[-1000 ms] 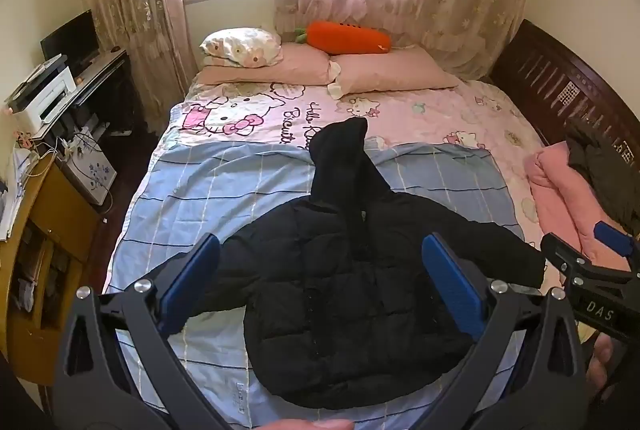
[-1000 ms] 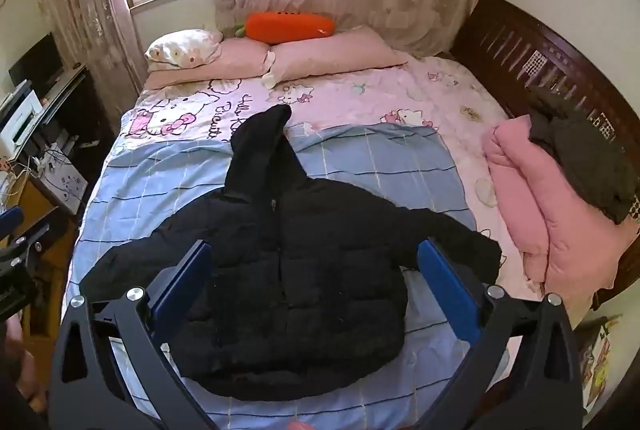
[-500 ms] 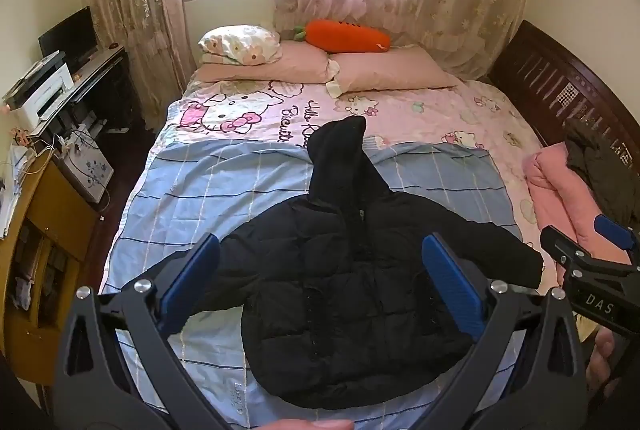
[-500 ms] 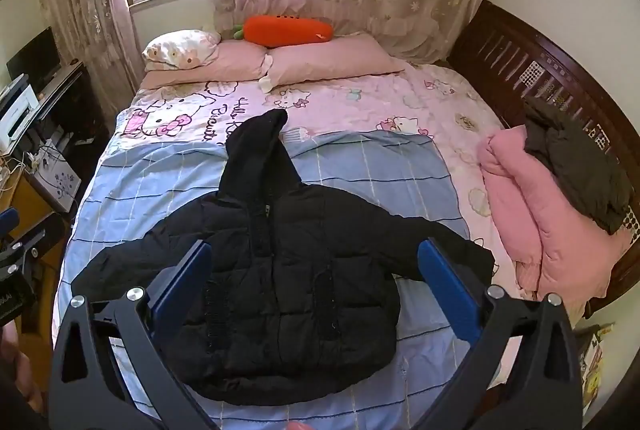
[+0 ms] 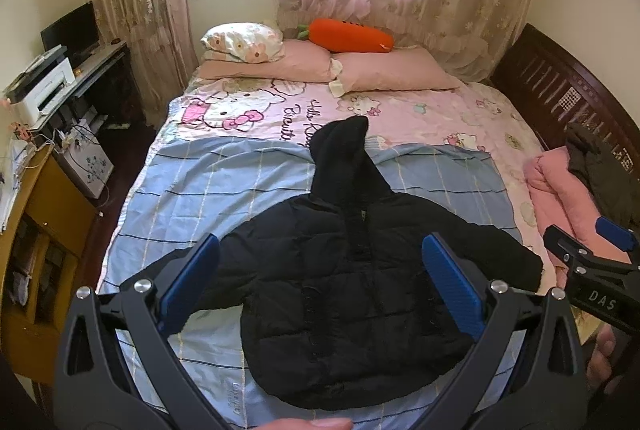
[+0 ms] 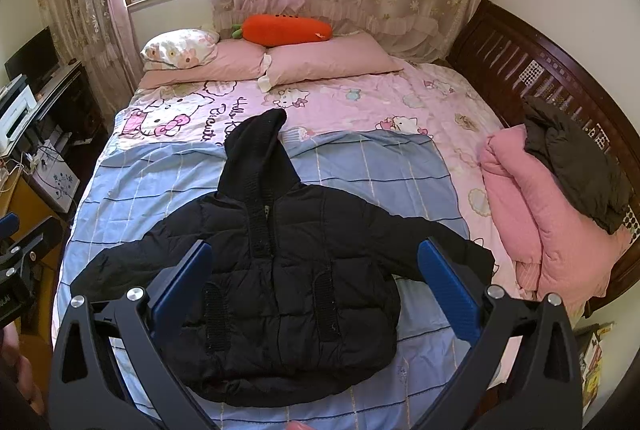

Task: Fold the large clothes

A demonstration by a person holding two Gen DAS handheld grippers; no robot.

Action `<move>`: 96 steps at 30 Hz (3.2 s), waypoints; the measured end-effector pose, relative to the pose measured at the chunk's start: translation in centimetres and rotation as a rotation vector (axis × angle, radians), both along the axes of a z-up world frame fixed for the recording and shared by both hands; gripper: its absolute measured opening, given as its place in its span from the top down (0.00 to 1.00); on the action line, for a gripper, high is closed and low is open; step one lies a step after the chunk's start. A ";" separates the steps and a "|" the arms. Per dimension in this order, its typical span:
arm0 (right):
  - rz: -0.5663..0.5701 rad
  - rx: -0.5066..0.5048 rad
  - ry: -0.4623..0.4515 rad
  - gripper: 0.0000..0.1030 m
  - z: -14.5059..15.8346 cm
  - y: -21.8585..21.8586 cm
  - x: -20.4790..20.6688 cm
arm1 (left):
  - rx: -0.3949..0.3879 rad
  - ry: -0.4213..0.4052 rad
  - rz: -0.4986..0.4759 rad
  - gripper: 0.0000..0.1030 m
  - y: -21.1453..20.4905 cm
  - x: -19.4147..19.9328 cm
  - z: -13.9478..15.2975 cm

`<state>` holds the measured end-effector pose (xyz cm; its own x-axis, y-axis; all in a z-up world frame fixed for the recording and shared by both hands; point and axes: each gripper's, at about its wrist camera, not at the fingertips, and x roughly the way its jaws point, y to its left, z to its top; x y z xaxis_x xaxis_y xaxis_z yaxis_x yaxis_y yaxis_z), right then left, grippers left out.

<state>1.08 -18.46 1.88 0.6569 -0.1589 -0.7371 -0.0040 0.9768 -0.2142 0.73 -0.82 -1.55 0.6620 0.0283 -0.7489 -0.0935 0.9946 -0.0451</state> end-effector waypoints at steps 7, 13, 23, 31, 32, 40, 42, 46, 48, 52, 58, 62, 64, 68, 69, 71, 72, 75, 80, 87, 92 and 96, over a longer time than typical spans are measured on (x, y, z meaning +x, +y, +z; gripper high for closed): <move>-0.015 0.064 0.020 0.01 -0.5 -0.6 0.6 | -0.010 0.006 -0.001 0.02 1.4 -0.1 0.6; -0.018 0.083 0.030 0.01 -1.4 -1.2 1.0 | -0.016 0.007 -0.002 0.02 1.6 0.0 0.5; -0.009 0.080 0.038 0.01 -1.9 -1.2 1.7 | -0.028 0.016 0.006 0.02 2.1 0.4 0.6; -0.013 0.079 0.046 0.01 -2.3 -1.0 2.0 | -0.036 0.022 0.017 0.02 2.4 1.0 0.6; -0.014 0.080 0.048 0.01 -2.3 -1.0 2.1 | -0.035 0.023 0.020 0.02 2.5 1.2 0.6; -0.014 0.082 0.050 0.01 -2.4 -0.8 2.2 | -0.013 0.022 0.016 0.02 2.4 1.3 0.5; -0.014 0.082 0.051 0.01 -2.5 -0.7 2.2 | -0.016 0.023 0.014 0.02 2.4 1.4 0.5; -0.014 0.087 0.053 0.01 -2.7 -0.7 2.4 | -0.017 0.022 0.014 0.02 2.3 1.4 0.4; -0.016 0.091 0.054 0.01 -2.7 -0.6 2.5 | -0.022 0.013 0.013 0.02 2.3 1.3 0.5; -0.016 0.100 0.063 0.01 -3.3 -0.6 2.7 | -0.011 0.012 0.012 0.02 1.9 1.4 0.4; -0.015 0.098 0.066 0.01 -3.4 -0.5 2.8 | 0.009 0.027 0.004 0.02 1.4 1.6 -0.1; -0.032 0.082 0.094 0.01 -4.0 -0.7 3.1 | -0.029 0.018 -0.023 0.02 1.0 1.4 -0.2; -0.032 0.090 0.125 0.01 -4.3 -1.0 3.3 | -0.023 0.009 -0.034 0.02 0.9 1.4 -0.3; 0.002 0.127 0.067 0.01 -4.4 -2.2 3.2 | 0.025 -0.007 -0.079 0.02 0.3 1.3 -0.9; -0.007 0.114 0.055 0.01 -4.5 -2.7 3.5 | 0.052 0.007 -0.079 0.02 0.1 1.7 -1.4; -0.025 0.089 0.079 0.01 -5.6 -3.6 4.6 | 0.075 0.056 -0.071 0.02 0.5 2.7 -2.9; -0.007 0.116 0.143 0.01 -7.2 -4.2 5.9 | 0.057 0.081 -0.069 0.02 0.8 3.2 -3.8; 0.013 0.196 0.380 0.12 -12.8 -5.7 9.7 | -0.028 0.206 -0.037 0.02 2.7 6.9 -7.9; -0.037 0.242 0.604 0.12 -21.0 -6.6 16.8 | -0.131 0.339 -0.008 0.02 6.2 15.6 -16.0; 0.074 0.129 0.543 0.12 -31.8 -2.4 33.8 | -0.029 0.354 -0.126 0.02 4.2 32.9 -28.6; 0.072 0.070 0.474 0.12 -39.7 -1.0 45.2 | -0.038 0.305 -0.125 0.02 2.3 43.7 -35.9; 0.071 0.177 0.397 0.12 -43.5 -0.6 52.3 | -0.122 0.249 -0.137 0.02 1.0 49.1 -39.6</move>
